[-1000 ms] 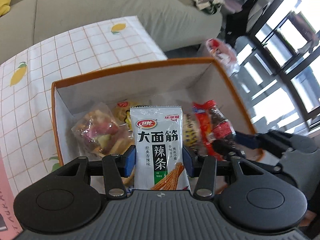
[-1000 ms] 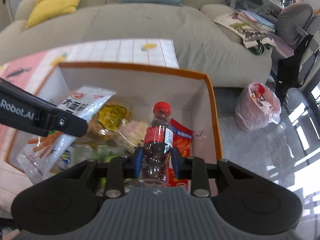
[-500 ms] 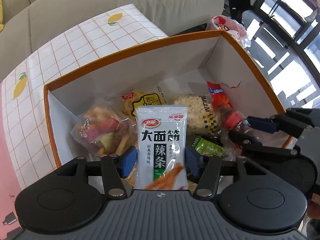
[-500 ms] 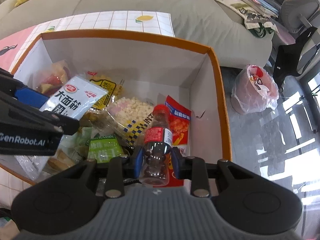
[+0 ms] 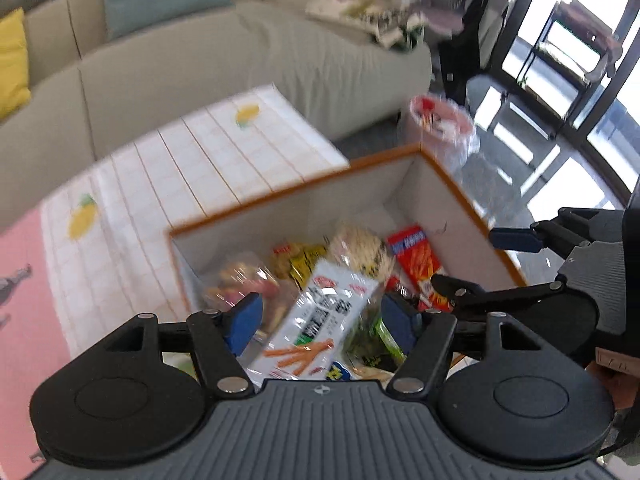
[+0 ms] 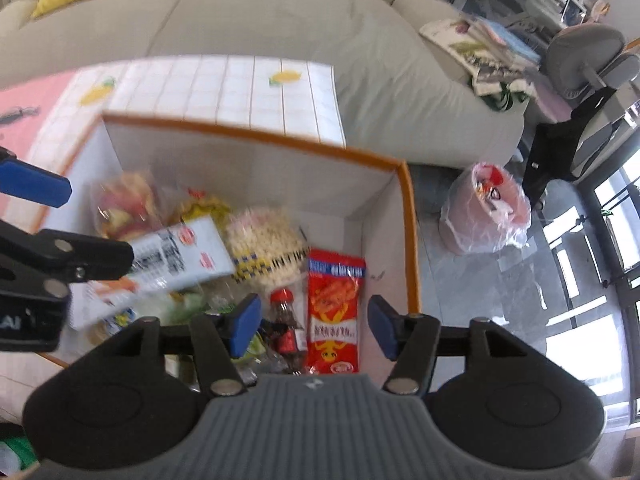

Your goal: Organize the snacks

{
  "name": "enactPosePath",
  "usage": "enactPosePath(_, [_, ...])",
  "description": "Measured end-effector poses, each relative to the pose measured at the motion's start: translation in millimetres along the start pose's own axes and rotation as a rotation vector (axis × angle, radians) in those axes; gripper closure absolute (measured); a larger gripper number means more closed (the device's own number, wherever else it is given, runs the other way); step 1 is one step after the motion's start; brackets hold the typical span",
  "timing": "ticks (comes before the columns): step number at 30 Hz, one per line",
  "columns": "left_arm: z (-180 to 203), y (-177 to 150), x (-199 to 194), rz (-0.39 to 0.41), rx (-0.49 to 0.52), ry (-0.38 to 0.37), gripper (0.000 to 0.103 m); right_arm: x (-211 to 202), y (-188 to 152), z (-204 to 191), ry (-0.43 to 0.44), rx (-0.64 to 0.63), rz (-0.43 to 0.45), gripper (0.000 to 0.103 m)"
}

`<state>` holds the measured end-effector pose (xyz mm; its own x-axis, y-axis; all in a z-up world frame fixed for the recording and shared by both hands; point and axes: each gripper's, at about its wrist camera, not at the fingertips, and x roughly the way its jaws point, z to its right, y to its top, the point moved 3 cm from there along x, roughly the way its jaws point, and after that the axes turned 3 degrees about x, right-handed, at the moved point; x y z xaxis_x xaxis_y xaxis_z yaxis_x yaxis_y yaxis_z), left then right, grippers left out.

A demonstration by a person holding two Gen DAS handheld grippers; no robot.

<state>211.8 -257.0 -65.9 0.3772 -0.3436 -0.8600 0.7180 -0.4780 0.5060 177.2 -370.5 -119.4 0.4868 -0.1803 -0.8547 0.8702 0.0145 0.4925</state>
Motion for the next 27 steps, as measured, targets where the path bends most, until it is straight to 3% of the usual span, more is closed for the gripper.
enactPosePath(9, [-24,1,-87,0.191,-0.026,0.099,0.021,-90,24,-21,0.115,0.097,0.195,0.030])
enactPosePath(16, [-39,-23,-137,0.296,-0.002,0.181,0.021,-151,7,-43,0.203,0.215,0.352,0.018])
enactPosePath(23, [-44,-63,-164,0.376,0.031,0.262,0.022,-182,-32,-70,0.172,0.267,0.448,0.013])
enactPosePath(27, [-43,-86,-168,0.398,0.047,0.288,0.022,-185,-52,-80,0.142,0.266,0.458,0.010])
